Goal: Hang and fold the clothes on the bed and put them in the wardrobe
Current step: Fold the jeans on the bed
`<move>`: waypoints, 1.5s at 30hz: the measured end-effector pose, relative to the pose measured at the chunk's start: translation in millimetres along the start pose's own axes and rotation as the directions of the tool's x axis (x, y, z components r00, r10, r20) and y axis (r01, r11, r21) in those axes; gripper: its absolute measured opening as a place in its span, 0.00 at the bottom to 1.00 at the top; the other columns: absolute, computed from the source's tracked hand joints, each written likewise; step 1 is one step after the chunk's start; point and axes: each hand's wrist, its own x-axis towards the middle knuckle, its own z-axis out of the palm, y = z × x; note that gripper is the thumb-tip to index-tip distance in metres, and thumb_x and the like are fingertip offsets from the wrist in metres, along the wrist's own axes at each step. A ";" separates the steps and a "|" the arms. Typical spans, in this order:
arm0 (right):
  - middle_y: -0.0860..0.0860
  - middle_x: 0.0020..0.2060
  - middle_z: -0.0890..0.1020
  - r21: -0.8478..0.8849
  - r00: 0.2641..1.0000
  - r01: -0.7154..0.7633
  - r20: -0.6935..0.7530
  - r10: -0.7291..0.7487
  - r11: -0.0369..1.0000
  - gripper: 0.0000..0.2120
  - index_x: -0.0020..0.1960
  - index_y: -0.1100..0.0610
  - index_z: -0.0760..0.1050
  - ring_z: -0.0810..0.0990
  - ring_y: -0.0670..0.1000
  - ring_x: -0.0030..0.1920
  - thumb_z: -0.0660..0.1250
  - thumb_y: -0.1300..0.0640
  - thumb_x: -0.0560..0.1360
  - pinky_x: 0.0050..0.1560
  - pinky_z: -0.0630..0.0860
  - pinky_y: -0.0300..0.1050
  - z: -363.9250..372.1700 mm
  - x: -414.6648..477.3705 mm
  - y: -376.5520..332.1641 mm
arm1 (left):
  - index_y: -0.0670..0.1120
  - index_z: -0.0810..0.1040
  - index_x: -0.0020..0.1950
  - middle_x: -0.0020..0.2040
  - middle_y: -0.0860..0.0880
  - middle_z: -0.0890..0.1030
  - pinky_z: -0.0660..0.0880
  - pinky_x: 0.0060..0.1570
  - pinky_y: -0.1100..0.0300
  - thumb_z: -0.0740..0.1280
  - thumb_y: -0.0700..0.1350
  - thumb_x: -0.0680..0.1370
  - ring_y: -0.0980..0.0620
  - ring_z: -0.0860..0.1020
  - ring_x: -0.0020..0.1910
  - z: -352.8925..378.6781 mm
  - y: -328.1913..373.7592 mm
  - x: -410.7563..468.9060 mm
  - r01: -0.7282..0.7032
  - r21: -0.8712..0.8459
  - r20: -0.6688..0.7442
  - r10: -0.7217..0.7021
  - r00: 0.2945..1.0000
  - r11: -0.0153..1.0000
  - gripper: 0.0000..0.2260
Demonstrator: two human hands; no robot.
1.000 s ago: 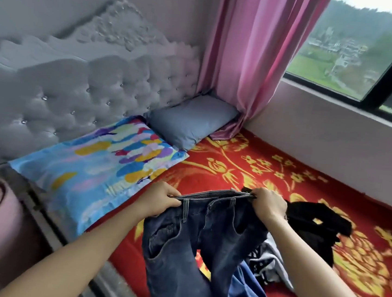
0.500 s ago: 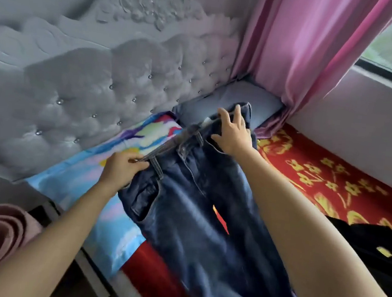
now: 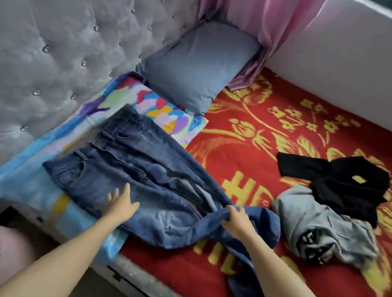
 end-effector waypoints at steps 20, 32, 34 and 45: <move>0.58 0.67 0.69 0.532 0.901 -0.411 0.115 0.418 0.741 0.32 0.71 0.60 0.59 0.69 0.59 0.66 0.67 0.48 0.74 0.61 0.69 0.49 118.3 -9.4 213.1 | 0.43 0.55 0.75 0.74 0.44 0.62 0.60 0.68 0.55 0.63 0.52 0.78 0.44 0.60 0.72 179.2 96.5 1.6 -0.238 0.251 0.248 0.175 0.953 0.938 0.31; 0.52 0.54 0.81 0.428 0.889 -0.308 -0.189 0.417 0.850 0.15 0.61 0.50 0.75 0.78 0.57 0.56 0.65 0.54 0.74 0.50 0.72 0.46 114.9 6.7 235.6 | 0.43 0.44 0.77 0.70 0.42 0.68 0.65 0.66 0.53 0.73 0.46 0.71 0.44 0.67 0.69 245.5 164.8 40.1 -0.068 -0.178 0.265 0.114 0.958 0.982 0.46; 0.56 0.45 0.82 0.232 0.807 -0.130 -0.539 0.239 0.964 0.13 0.55 0.55 0.80 0.81 0.60 0.46 0.67 0.60 0.71 0.43 0.74 0.51 74.7 8.0 247.6 | 0.46 0.45 0.77 0.62 0.44 0.76 0.66 0.65 0.49 0.72 0.47 0.72 0.44 0.72 0.63 244.0 168.1 38.7 -0.036 -0.103 0.271 0.063 0.961 0.994 0.44; 0.60 0.72 0.61 0.330 0.854 -0.302 -0.323 0.408 0.894 0.29 0.74 0.58 0.58 0.59 0.59 0.71 0.63 0.51 0.77 0.65 0.63 0.55 76.3 43.0 223.3 | 0.49 0.84 0.51 0.38 0.45 0.77 0.70 0.45 0.52 0.73 0.40 0.69 0.45 0.79 0.40 231.7 167.4 -23.0 -0.617 0.174 -0.004 0.627 0.779 0.767 0.12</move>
